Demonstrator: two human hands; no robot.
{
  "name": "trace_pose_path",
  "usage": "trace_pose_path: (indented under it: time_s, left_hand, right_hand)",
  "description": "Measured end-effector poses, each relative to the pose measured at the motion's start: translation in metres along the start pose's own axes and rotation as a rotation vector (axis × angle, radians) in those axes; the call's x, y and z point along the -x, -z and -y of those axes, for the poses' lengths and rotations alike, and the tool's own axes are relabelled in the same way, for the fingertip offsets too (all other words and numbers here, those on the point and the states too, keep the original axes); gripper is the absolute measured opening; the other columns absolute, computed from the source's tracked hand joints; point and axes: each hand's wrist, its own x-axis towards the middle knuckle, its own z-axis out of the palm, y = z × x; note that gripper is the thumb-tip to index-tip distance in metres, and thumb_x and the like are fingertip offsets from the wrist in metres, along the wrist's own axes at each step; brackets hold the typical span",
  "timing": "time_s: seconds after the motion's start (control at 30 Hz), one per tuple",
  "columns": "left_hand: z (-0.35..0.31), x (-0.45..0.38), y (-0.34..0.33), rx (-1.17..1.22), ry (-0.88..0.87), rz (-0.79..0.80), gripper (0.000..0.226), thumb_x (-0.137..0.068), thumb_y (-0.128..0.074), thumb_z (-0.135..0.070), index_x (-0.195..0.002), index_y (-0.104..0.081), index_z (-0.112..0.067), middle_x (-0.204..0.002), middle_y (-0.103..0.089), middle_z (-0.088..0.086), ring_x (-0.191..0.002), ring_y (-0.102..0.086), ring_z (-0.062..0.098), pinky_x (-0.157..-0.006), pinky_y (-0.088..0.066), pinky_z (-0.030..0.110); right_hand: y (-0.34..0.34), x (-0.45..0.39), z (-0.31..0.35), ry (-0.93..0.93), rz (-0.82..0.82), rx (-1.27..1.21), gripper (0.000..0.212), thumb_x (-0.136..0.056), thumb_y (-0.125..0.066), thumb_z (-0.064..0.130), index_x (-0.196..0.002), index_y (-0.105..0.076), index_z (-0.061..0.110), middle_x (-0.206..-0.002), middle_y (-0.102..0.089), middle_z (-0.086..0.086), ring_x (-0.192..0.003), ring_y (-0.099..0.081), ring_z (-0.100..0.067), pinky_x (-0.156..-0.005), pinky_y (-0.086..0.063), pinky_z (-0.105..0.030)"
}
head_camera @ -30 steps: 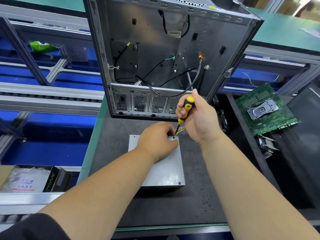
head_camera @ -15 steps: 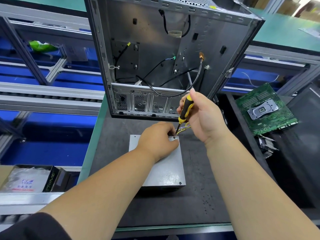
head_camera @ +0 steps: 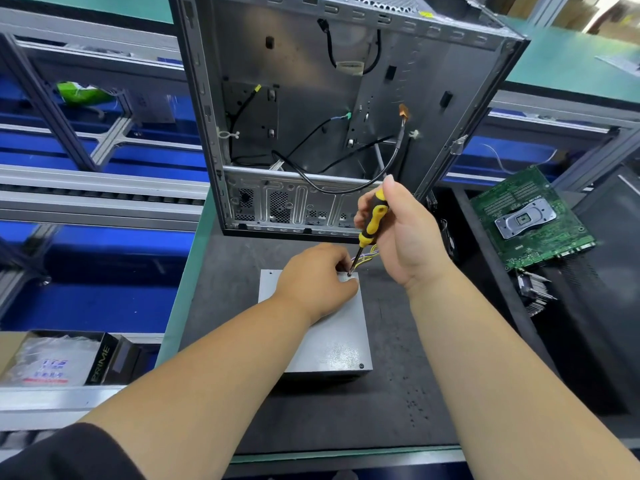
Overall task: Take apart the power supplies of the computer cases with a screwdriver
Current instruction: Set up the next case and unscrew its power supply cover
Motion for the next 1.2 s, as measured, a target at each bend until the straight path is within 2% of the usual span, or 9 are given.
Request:
trace_pose_path:
  time_s: [0.1, 0.27, 0.33, 0.43, 0.57, 0.7, 0.93, 1.07, 1.2]
  left_hand:
    - [0.0, 0.0, 0.0, -0.002, -0.009, 0.0, 0.017, -0.077, -0.069, -0.035, -0.076, -0.052, -0.034, -0.086, -0.058, -0.013, -0.085, -0.054, 0.009, -0.067, -0.036, 0.024]
    - [-0.002, -0.001, 0.0, -0.004, -0.014, 0.003, 0.017, -0.077, -0.069, -0.036, -0.077, -0.053, -0.034, -0.086, -0.058, -0.014, -0.085, -0.053, 0.007, -0.067, -0.035, 0.023]
    - [-0.001, 0.0, 0.0, -0.003, -0.009, 0.003, 0.016, -0.077, -0.069, -0.036, -0.077, -0.053, -0.034, -0.088, -0.059, -0.014, -0.086, -0.054, 0.007, -0.068, -0.036, 0.023]
    - [0.0, 0.0, 0.0, -0.009, -0.011, 0.001, 0.015, -0.077, -0.068, -0.036, -0.078, -0.054, -0.033, -0.089, -0.06, -0.013, -0.088, -0.055, 0.008, -0.069, -0.038, 0.024]
    - [0.0, 0.0, 0.0, -0.01, -0.012, 0.003, 0.014, -0.078, -0.068, -0.036, -0.078, -0.055, -0.032, -0.088, -0.06, -0.012, -0.088, -0.055, 0.009, -0.07, -0.041, 0.025]
    - [0.0, 0.0, 0.0, -0.01, -0.016, 0.002, 0.015, -0.078, -0.068, -0.036, -0.078, -0.054, -0.031, -0.087, -0.059, -0.012, -0.087, -0.054, 0.01, -0.068, -0.039, 0.024]
    - [-0.002, 0.0, 0.001, -0.002, -0.011, 0.007, 0.014, -0.078, -0.068, -0.036, -0.078, -0.054, -0.033, -0.088, -0.059, -0.013, -0.087, -0.054, 0.009, -0.068, -0.038, 0.024]
    - [0.0, 0.001, 0.0, -0.003, 0.001, 0.002, 0.015, -0.077, -0.067, -0.036, -0.077, -0.053, -0.033, -0.087, -0.059, -0.012, -0.086, -0.054, 0.01, -0.069, -0.04, 0.025]
    - [-0.002, 0.001, 0.0, 0.002, 0.0, 0.007, 0.017, -0.077, -0.069, -0.035, -0.076, -0.052, -0.033, -0.088, -0.059, -0.012, -0.086, -0.055, 0.01, -0.068, -0.04, 0.025]
  right_hand:
    - [0.002, -0.001, 0.002, -0.017, -0.018, 0.021, 0.047, -0.107, -0.039, 0.037, -0.075, -0.064, 0.012, -0.07, -0.058, -0.001, -0.066, -0.054, -0.017, -0.076, -0.046, -0.034]
    - [-0.007, 0.002, 0.001, -0.012, -0.001, -0.097, 0.063, -0.109, -0.02, 0.046, -0.077, -0.056, 0.005, -0.057, -0.031, -0.003, -0.054, -0.029, -0.015, -0.055, -0.031, -0.025]
    - [-0.01, 0.004, 0.0, -0.002, 0.011, -0.115, 0.055, -0.107, -0.023, 0.048, -0.079, -0.05, 0.009, -0.06, -0.029, -0.004, -0.055, -0.027, -0.016, -0.055, -0.028, -0.027]
    - [-0.008, 0.007, -0.001, 0.037, 0.034, -0.077, 0.027, -0.105, -0.038, 0.028, -0.081, -0.041, 0.015, -0.063, -0.04, -0.001, -0.059, -0.035, -0.016, -0.06, -0.032, -0.027]
    - [-0.003, 0.009, 0.003, 0.023, 0.04, 0.006, 0.019, -0.097, -0.048, 0.029, -0.086, -0.048, 0.013, -0.076, -0.054, -0.003, -0.068, -0.05, -0.019, -0.066, -0.044, -0.028]
    - [-0.002, 0.008, 0.007, -0.01, 0.038, 0.025, 0.037, -0.108, -0.039, 0.025, -0.083, -0.06, 0.006, -0.076, -0.06, -0.001, -0.07, -0.055, -0.018, -0.074, -0.048, -0.032]
    - [-0.009, 0.003, 0.002, -0.02, 0.031, -0.092, 0.058, -0.109, -0.02, 0.045, -0.08, -0.053, 0.006, -0.055, -0.03, -0.001, -0.055, -0.025, -0.015, -0.055, -0.028, -0.025]
    - [-0.005, 0.006, 0.0, 0.001, 0.067, -0.086, 0.026, -0.104, -0.041, 0.031, -0.083, -0.041, 0.015, -0.061, -0.041, 0.001, -0.058, -0.036, -0.015, -0.061, -0.034, -0.026]
    - [-0.002, 0.006, 0.005, -0.019, 0.042, -0.021, 0.024, -0.106, -0.044, 0.023, -0.087, -0.052, 0.009, -0.078, -0.057, -0.004, -0.07, -0.055, -0.019, -0.071, -0.049, -0.029]
